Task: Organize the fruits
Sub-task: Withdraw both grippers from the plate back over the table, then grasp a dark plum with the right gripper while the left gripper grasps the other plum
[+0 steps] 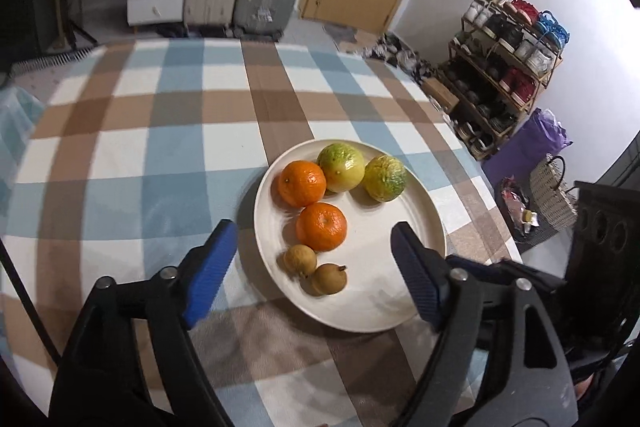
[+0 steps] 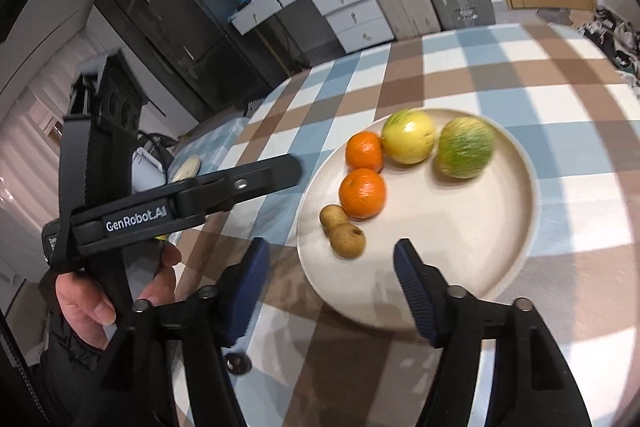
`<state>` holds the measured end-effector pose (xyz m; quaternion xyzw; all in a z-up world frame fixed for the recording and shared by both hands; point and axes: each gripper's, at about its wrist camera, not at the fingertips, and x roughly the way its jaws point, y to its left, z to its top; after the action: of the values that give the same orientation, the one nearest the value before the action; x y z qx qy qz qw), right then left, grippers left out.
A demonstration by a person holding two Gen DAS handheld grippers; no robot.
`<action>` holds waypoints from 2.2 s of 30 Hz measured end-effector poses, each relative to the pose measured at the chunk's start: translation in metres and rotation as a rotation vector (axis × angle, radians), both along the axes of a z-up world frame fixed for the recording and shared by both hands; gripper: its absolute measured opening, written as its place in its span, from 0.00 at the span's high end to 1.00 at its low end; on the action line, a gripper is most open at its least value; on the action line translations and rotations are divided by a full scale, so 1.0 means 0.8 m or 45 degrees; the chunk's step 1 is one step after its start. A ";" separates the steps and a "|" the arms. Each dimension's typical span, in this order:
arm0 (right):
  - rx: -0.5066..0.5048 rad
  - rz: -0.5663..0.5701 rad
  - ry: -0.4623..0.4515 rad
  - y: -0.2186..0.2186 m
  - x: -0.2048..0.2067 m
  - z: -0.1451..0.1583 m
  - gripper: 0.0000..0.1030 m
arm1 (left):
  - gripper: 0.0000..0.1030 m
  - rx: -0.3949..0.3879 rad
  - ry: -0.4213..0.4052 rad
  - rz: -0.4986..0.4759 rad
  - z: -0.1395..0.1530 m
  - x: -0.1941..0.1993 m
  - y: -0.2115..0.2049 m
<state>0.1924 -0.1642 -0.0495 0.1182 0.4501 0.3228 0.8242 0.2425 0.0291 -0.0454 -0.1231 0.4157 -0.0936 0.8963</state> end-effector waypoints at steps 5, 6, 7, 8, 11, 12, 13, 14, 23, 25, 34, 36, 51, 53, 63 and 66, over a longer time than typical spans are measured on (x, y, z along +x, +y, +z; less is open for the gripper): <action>-0.016 -0.033 -0.112 -0.029 -0.032 0.028 0.22 | 0.18 0.160 -0.088 0.053 0.029 -0.054 -0.021; -0.014 -0.042 -0.140 -0.034 -0.042 0.034 0.18 | 0.16 0.195 -0.103 0.065 0.035 -0.067 -0.024; -0.012 -0.047 -0.158 -0.039 -0.049 0.039 0.17 | 0.16 0.225 -0.115 0.080 0.039 -0.078 -0.026; -0.014 -0.048 -0.171 -0.041 -0.056 0.043 0.15 | 0.14 0.251 -0.142 0.104 0.046 -0.096 -0.027; -0.018 -0.040 -0.182 -0.047 -0.078 0.047 0.13 | 0.01 0.266 -0.217 0.170 0.061 -0.138 -0.025; -0.022 -0.044 -0.177 -0.050 -0.086 0.047 0.13 | 0.01 0.265 -0.243 0.191 0.066 -0.153 -0.025; -0.022 -0.040 -0.175 -0.050 -0.091 0.048 0.13 | 0.01 0.265 -0.263 0.197 0.071 -0.170 -0.027; -0.024 -0.038 -0.181 -0.052 -0.098 0.050 0.13 | 0.01 0.270 -0.272 0.196 0.074 -0.179 -0.028; 0.021 -0.082 -0.267 -0.077 -0.169 0.069 0.02 | 0.01 0.262 -0.339 0.262 0.074 -0.271 -0.039; 0.013 -0.094 -0.274 -0.080 -0.181 0.069 0.02 | 0.01 0.261 -0.321 0.265 0.067 -0.283 -0.041; -0.048 -0.068 -0.247 -0.081 -0.206 0.054 0.01 | 0.01 0.273 -0.235 0.199 0.018 -0.319 -0.061; -0.078 -0.053 -0.242 -0.077 -0.209 0.049 0.01 | 0.01 0.275 -0.215 0.181 0.010 -0.320 -0.065; -0.206 0.175 -0.110 -0.034 -0.218 0.007 0.01 | 0.01 0.204 -0.138 0.405 0.010 -0.303 0.006; -0.207 0.190 -0.082 -0.032 -0.218 0.000 0.02 | 0.01 0.195 -0.134 0.435 0.012 -0.302 0.020; -0.273 0.316 0.041 -0.001 -0.221 -0.038 0.28 | 0.01 0.139 -0.098 0.410 0.010 -0.299 0.028; -0.282 0.326 0.045 0.004 -0.221 -0.041 0.30 | 0.01 0.145 -0.094 0.384 0.009 -0.296 0.019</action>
<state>0.0154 -0.1613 -0.0821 -0.0260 0.5085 0.3716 0.7763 0.0057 0.0442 -0.0385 -0.1297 0.3639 0.0612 0.9203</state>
